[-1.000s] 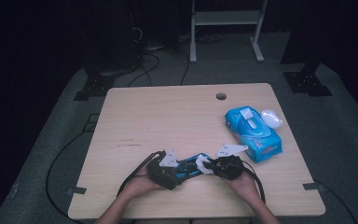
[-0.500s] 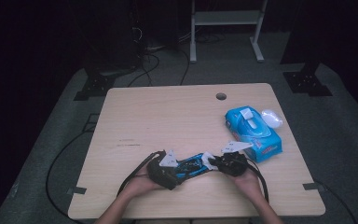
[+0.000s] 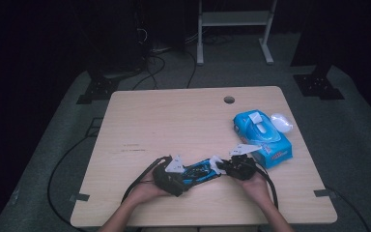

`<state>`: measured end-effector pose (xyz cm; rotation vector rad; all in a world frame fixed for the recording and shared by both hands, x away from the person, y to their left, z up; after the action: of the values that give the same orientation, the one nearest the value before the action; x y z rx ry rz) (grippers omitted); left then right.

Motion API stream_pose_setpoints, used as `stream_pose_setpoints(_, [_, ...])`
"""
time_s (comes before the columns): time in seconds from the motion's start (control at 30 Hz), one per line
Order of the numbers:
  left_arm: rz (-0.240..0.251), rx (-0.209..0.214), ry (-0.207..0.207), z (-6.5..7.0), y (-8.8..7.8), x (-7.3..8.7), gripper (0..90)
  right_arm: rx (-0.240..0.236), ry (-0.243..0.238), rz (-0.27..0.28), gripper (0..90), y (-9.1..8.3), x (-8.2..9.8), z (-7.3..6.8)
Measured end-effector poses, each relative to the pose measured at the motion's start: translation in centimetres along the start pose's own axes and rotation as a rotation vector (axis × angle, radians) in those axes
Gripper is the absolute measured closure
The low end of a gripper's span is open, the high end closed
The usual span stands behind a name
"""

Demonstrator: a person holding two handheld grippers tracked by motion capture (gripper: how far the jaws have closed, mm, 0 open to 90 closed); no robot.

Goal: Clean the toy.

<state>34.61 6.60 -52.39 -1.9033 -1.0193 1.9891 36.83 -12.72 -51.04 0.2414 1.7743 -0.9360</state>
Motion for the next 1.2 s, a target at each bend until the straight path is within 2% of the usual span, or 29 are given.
stream_pose_setpoints(0.03, [0.0, 0.0, 0.0, 0.0, 0.0, 0.0, 23.8, 0.018, -0.01, -0.015, 81.9, -0.3, 0.3, 0.4])
stream_pose_setpoints(0.13, [-0.001, -0.001, -0.001, 0.0, 0.0, 0.0, 23.8, 0.011, 0.013, -0.023, 82.2, -0.8, 0.7, 0.4])
stream_pose_setpoints(0.17, [-0.001, -0.001, -0.002, 0.0, 0.0, 0.0, 23.8, 0.002, 0.011, -0.018, 82.2, -0.8, 0.6, 0.1])
stream_pose_setpoints(0.23, [0.0, -0.001, -0.002, 0.0, 0.0, 0.0, 23.8, -0.048, 0.02, 0.015, 82.2, -0.8, 0.1, -0.8])
stream_pose_setpoints(0.33, [0.0, -0.001, -0.002, 0.0, 0.0, 0.0, 23.8, -0.073, -0.029, 0.019, 82.1, -0.3, -0.4, -2.4])
stream_pose_setpoints(0.4, [-0.002, 0.006, -0.003, 0.0, 0.0, 0.1, 23.7, -0.066, -0.044, 0.008, 82.1, -0.2, -0.4, -2.3])
stream_pose_setpoints(0.53, [0.0, 0.03, -0.02, -0.1, -0.2, 0.2, 23.3, 0.027, -0.089, -0.035, 82.1, -0.5, 0.2, -0.6])
stream_pose_setpoints(0.57, [0.002, 0.033, -0.025, -0.1, -0.3, 0.2, 23.4, 0.017, -0.059, -0.028, 82.1, -0.6, 0.3, -0.5])
stream_pose_setpoints(0.6, [0.001, 0.035, -0.023, -0.2, -0.3, 0.3, 23.5, 0.013, -0.049, -0.028, 82.1, -0.7, 0.4, -0.4])
stream_pose_setpoints(0.67, [0.001, 0.031, -0.025, -0.2, -0.3, 0.2, 23.8, 0.019, -0.062, -0.027, 82.2, -0.6, 0.3, -0.6])
stream_pose_setpoints(0.73, [0.0, 0.029, -0.024, -0.1, -0.2, 0.1, 23.9, 0.0, -0.067, -0.009, 82.2, -0.4, -0.1, -1.4])
stream_pose_setpoints(0.8, [0.002, 0.026, -0.024, -0.1, 0.0, 0.0, 23.9, -0.02, -0.102, 0.011, 82.1, -0.1, -0.7, -2.4])
stream_pose_setpoints(0.83, [0.005, 0.025, -0.028, 0.0, 0.2, -0.1, 23.9, -0.045, -0.114, 0.025, 82.1, 0.1, -1.0, -3.2])
stream_pose_setpoints(0.87, [0.003, 0.025, -0.024, 0.0, 0.2, -0.2, 23.9, -0.067, -0.125, 0.029, 82.1, 0.3, -1.2, -3.9])
stream_pose_setpoints(0.9, [0.002, 0.024, -0.021, 0.0, 0.2, -0.2, 23.8, -0.075, -0.157, 0.016, 82.1, 0.6, -1.2, -4.5])
stream_pose_setpoints(0.93, [0.003, 0.026, -0.022, 0.0, 0.1, -0.1, 23.8, -0.067, -0.178, 0.011, 82.1, 0.7, -1.2, -4.7])
stream_pose_setpoints(0.97, [0.007, 0.031, -0.025, 0.0, 0.0, 0.0, 23.6, -0.068, -0.189, 0.011, 82.1, 0.8, -1.2, -4.7])
stream_pose_setpoints(1.07, [0.011, 0.054, -0.04, -0.1, -0.4, 0.2, 22.0, -0.057, -0.158, 0.004, 82.0, 0.5, -0.8, -3.8])
stream_pose_setpoints(1.13, [0.013, 0.053, -0.037, -0.2, -0.4, 0.3, 25.0, -0.042, -0.13, 0.003, 82.0, 0.2, -0.7, -3.2])
stream_pose_setpoints(1.2, [0.008, 0.049, -0.029, -0.2, -0.3, 0.2, 26.3, -0.025, -0.139, 0.001, 82.1, 0.0, -0.8, -2.9])
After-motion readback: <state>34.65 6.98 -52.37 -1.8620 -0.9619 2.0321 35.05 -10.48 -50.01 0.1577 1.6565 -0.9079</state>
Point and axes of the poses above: each handheld gripper's, and its own axes: y roughly forward along the jaws, x roughly out of its underside, z roughly to its right, the point moved 7 cm from there along y, roughly forward along the jaws, and after that the axes turned 10 degrees about z, right-handed, at the moved point
